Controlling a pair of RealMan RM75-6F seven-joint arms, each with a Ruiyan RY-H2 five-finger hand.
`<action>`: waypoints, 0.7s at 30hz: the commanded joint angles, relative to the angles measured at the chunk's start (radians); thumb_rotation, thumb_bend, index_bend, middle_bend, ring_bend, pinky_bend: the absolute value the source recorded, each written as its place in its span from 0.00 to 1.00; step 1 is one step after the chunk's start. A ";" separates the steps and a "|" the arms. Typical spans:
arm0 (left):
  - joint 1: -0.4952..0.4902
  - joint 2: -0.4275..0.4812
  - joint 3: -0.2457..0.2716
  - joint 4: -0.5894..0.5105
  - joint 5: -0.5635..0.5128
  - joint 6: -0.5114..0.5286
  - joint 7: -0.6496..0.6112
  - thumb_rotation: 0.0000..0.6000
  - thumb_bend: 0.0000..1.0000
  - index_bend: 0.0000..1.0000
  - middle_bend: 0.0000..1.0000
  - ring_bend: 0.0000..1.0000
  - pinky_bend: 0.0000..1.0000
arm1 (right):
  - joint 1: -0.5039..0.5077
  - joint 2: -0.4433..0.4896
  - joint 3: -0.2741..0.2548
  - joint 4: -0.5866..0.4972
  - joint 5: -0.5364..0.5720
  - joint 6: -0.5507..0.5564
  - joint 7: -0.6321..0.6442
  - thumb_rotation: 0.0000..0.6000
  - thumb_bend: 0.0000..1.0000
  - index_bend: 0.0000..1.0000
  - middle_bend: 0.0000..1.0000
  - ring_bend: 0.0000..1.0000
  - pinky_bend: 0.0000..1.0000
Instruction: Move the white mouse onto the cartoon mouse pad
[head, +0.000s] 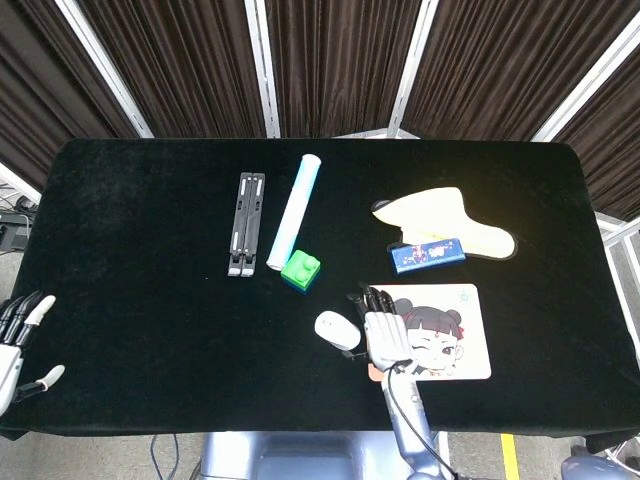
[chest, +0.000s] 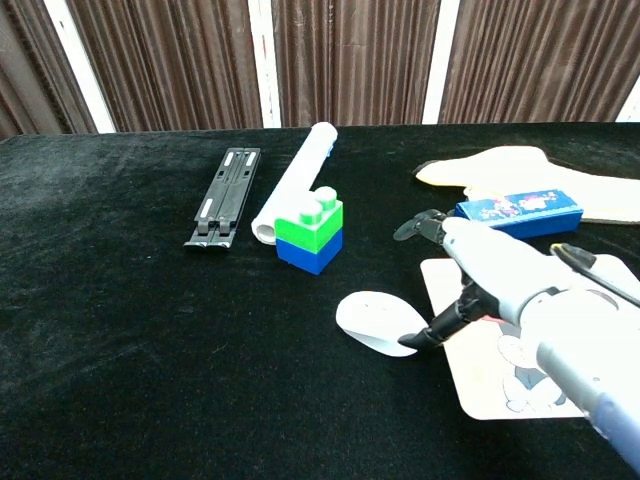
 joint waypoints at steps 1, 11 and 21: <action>0.004 0.003 -0.003 0.003 0.001 -0.001 -0.005 1.00 0.19 0.00 0.00 0.00 0.00 | 0.010 -0.020 0.009 0.022 0.019 -0.006 0.004 1.00 0.07 0.15 0.00 0.00 0.00; 0.007 0.012 -0.008 0.005 0.007 -0.023 -0.018 1.00 0.19 0.00 0.00 0.00 0.00 | 0.034 -0.074 0.033 0.093 0.062 -0.014 0.013 1.00 0.07 0.15 0.00 0.00 0.00; 0.012 0.012 -0.019 0.015 0.001 -0.040 -0.022 1.00 0.19 0.00 0.00 0.00 0.00 | 0.049 -0.098 0.047 0.146 0.100 -0.025 0.019 1.00 0.08 0.16 0.00 0.00 0.00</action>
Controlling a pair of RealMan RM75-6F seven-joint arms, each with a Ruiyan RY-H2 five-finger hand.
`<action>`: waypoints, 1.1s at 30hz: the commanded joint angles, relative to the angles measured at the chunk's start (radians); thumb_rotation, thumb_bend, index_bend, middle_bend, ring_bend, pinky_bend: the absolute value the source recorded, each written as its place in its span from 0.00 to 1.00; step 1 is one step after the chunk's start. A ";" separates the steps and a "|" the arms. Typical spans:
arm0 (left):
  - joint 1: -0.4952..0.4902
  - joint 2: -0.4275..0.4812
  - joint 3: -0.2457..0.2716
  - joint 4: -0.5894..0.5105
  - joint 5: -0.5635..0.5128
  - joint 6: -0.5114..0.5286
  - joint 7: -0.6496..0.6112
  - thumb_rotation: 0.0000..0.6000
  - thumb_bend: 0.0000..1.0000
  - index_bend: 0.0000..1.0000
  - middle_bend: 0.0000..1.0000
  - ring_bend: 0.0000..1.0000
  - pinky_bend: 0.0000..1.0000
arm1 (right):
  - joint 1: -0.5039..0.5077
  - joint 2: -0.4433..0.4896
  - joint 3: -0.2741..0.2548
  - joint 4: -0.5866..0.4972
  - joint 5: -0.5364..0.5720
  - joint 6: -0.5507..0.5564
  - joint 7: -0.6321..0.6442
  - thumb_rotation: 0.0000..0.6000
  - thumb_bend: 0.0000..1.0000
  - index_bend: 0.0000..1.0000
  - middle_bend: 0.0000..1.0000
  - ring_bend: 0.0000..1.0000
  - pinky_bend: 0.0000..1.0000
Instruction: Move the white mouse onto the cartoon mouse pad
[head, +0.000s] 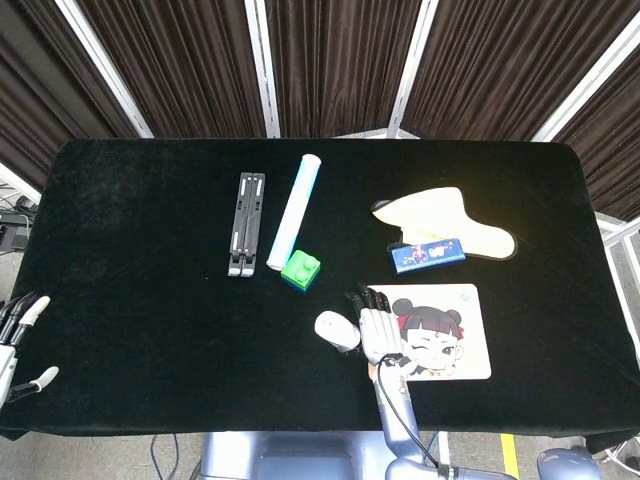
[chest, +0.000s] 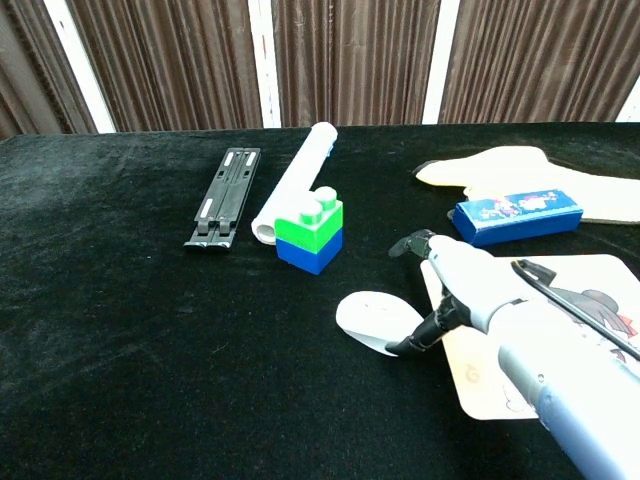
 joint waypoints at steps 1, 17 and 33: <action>0.002 0.000 0.000 -0.002 0.007 0.002 0.000 1.00 0.19 0.00 0.00 0.00 0.00 | 0.006 -0.009 0.002 0.020 0.006 -0.005 0.004 1.00 0.08 0.17 0.00 0.00 0.00; 0.004 0.003 -0.011 -0.006 0.006 -0.017 -0.004 1.00 0.19 0.00 0.00 0.00 0.00 | 0.020 -0.033 0.001 0.097 0.014 -0.010 0.013 1.00 0.11 0.30 0.00 0.00 0.00; 0.003 0.005 -0.012 -0.012 0.014 -0.033 -0.001 1.00 0.19 0.00 0.00 0.00 0.00 | 0.013 -0.043 -0.016 0.082 -0.021 0.012 0.042 1.00 0.27 0.45 0.09 0.00 0.00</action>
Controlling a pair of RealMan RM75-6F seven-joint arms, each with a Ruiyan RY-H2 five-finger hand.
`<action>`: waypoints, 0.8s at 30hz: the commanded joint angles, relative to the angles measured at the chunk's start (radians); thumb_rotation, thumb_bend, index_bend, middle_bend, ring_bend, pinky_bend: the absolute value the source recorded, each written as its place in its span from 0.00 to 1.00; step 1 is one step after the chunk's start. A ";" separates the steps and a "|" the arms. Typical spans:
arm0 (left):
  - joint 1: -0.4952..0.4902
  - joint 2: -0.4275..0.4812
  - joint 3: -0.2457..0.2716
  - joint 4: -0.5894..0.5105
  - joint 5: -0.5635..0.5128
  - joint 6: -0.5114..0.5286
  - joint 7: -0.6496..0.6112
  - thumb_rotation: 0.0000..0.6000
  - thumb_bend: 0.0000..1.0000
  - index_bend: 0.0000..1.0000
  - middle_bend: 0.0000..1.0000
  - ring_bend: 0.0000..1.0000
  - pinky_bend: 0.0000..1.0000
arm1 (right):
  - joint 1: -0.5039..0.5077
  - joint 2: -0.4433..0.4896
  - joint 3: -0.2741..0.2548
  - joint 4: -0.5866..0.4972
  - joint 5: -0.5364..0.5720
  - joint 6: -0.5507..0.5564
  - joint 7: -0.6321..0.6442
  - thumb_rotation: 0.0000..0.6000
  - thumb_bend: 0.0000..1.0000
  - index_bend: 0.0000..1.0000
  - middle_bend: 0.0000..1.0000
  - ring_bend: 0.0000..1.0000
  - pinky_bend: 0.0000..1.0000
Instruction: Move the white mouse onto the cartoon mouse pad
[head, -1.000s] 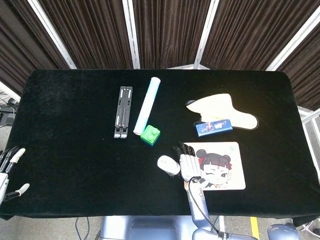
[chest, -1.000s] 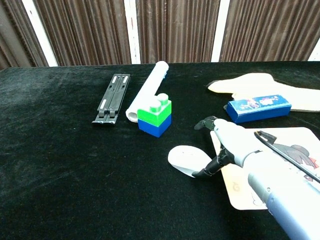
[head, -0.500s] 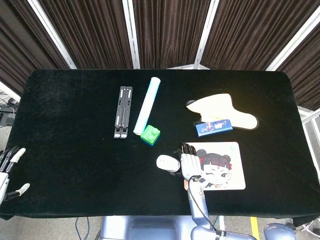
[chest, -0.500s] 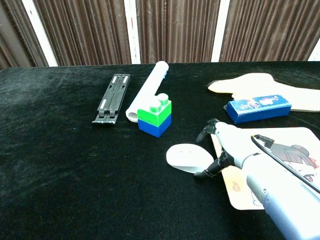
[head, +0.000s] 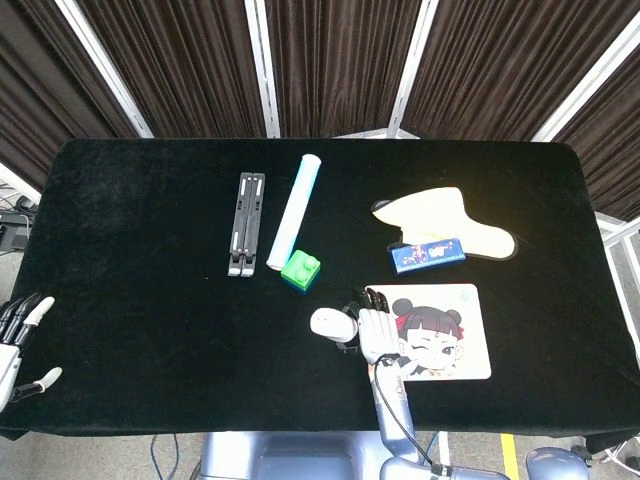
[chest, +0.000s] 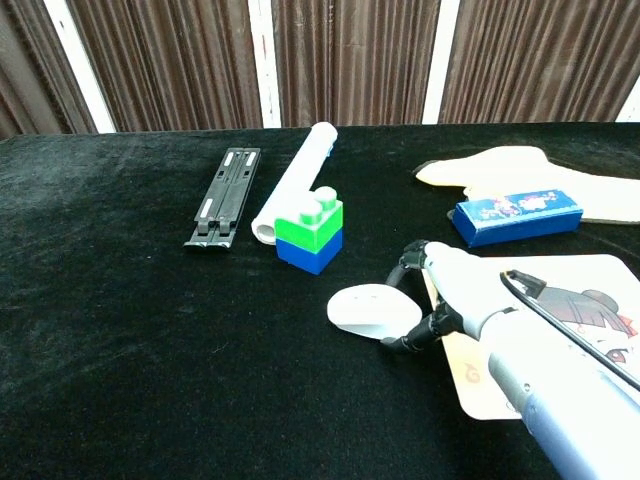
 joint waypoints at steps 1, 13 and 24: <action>-0.001 0.000 -0.001 0.000 -0.003 -0.006 0.000 1.00 0.19 0.00 0.00 0.00 0.00 | 0.000 -0.002 0.000 0.002 -0.001 0.001 0.000 1.00 0.27 0.46 0.09 0.00 0.00; -0.003 0.001 -0.004 0.000 -0.004 -0.019 -0.001 1.00 0.19 0.00 0.00 0.00 0.00 | -0.011 0.013 0.029 -0.033 0.002 0.028 0.010 1.00 0.27 0.48 0.11 0.00 0.00; 0.000 0.002 -0.005 -0.007 0.003 -0.013 0.003 1.00 0.19 0.00 0.00 0.00 0.00 | -0.066 0.094 0.053 -0.062 0.009 0.074 0.069 1.00 0.27 0.48 0.11 0.00 0.00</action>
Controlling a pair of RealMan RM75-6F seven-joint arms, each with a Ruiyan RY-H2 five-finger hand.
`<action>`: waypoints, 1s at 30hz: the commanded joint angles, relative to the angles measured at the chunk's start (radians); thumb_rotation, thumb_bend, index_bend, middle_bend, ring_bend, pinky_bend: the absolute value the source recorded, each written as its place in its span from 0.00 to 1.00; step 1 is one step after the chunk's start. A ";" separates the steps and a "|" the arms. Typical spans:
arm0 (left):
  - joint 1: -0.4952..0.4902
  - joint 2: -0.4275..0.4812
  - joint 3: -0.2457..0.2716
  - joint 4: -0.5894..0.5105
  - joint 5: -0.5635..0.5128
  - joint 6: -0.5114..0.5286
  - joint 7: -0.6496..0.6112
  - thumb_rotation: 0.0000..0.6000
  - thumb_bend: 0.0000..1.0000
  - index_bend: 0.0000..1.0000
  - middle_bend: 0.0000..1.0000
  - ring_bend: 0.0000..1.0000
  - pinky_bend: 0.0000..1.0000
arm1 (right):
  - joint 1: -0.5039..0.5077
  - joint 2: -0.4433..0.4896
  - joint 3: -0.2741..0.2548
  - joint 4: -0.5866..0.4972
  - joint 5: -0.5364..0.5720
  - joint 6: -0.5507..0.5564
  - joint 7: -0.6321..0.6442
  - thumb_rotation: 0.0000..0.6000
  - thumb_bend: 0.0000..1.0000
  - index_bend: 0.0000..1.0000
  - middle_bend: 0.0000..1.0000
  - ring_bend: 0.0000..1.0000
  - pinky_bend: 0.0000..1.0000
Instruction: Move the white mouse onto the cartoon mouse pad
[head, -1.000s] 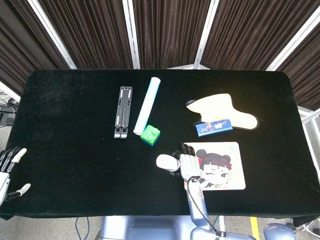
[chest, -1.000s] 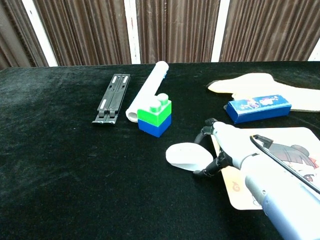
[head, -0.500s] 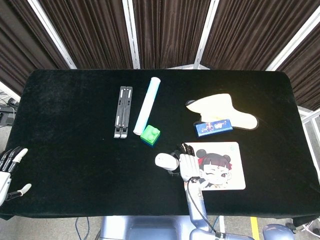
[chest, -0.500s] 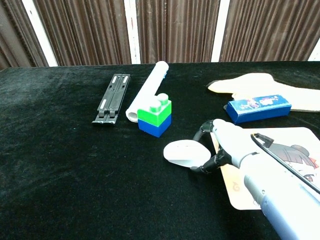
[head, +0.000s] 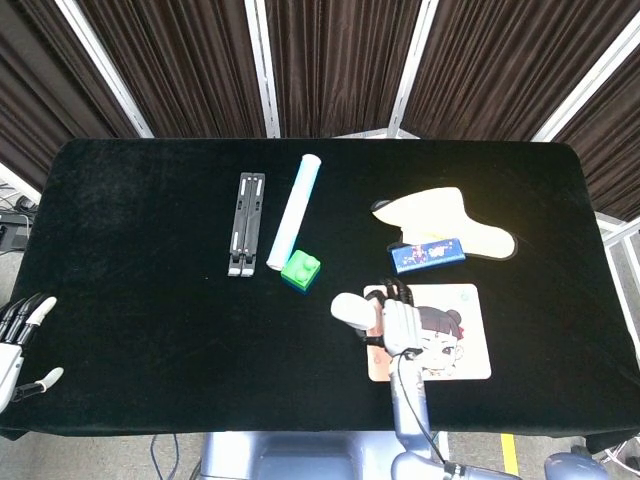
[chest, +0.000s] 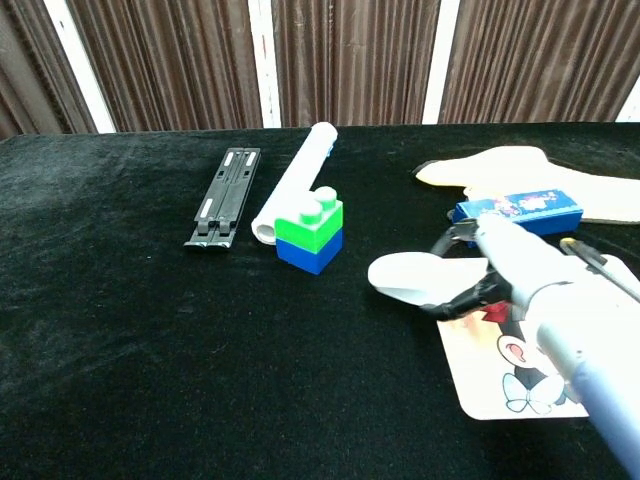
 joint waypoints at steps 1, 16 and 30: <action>0.000 0.000 0.000 -0.001 0.002 0.001 0.002 1.00 0.19 0.00 0.00 0.00 0.00 | -0.021 0.027 0.004 -0.001 -0.001 0.017 0.023 1.00 0.27 0.48 0.11 0.00 0.00; 0.001 0.005 0.007 -0.037 0.028 0.009 0.040 1.00 0.19 0.00 0.00 0.00 0.00 | -0.130 0.098 -0.038 -0.026 -0.048 0.127 0.116 1.00 0.27 0.48 0.11 0.00 0.00; 0.001 0.005 0.006 -0.042 0.027 0.003 0.050 1.00 0.19 0.00 0.00 0.00 0.00 | -0.179 0.104 -0.082 -0.020 -0.042 0.144 0.092 1.00 0.27 0.48 0.11 0.00 0.00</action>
